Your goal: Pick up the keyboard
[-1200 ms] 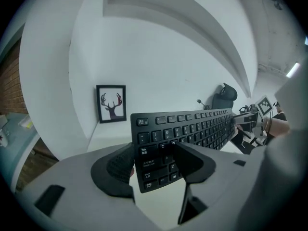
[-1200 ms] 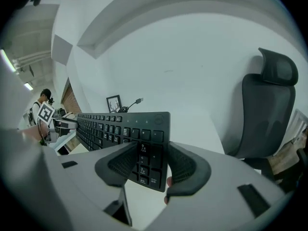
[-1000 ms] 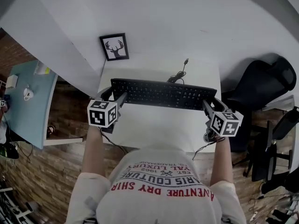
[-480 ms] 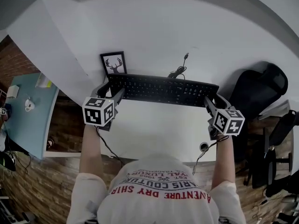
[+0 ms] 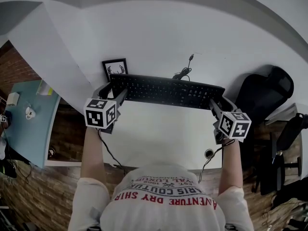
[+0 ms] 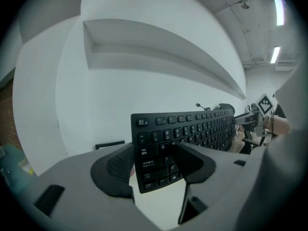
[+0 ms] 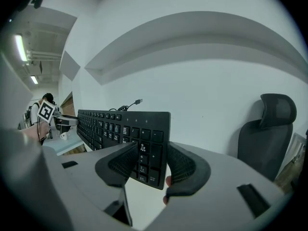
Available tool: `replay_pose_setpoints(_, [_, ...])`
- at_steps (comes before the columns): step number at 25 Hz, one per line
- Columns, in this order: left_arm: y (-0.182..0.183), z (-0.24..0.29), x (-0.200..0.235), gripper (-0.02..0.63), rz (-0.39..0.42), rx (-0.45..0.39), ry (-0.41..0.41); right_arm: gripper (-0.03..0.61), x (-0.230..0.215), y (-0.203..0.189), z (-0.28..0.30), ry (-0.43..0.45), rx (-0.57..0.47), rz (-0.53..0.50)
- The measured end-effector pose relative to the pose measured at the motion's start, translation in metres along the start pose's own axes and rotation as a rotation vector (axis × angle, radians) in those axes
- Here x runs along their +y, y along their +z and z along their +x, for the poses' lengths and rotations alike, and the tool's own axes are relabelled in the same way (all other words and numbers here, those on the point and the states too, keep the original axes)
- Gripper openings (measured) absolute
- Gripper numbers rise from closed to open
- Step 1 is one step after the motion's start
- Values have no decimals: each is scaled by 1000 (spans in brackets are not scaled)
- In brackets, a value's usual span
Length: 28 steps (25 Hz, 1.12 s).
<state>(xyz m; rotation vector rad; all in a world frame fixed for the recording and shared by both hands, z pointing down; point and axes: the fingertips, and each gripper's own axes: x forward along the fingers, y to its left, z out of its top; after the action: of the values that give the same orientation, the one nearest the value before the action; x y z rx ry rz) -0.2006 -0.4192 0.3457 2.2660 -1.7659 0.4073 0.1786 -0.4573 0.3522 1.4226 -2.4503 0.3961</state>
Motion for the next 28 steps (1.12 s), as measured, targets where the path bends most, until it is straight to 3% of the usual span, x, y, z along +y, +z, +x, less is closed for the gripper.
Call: replay_pose_setpoints(28, [-19, 2, 1, 279, -23, 45, 13, 204, 1, -15, 4, -4, 48, -3])
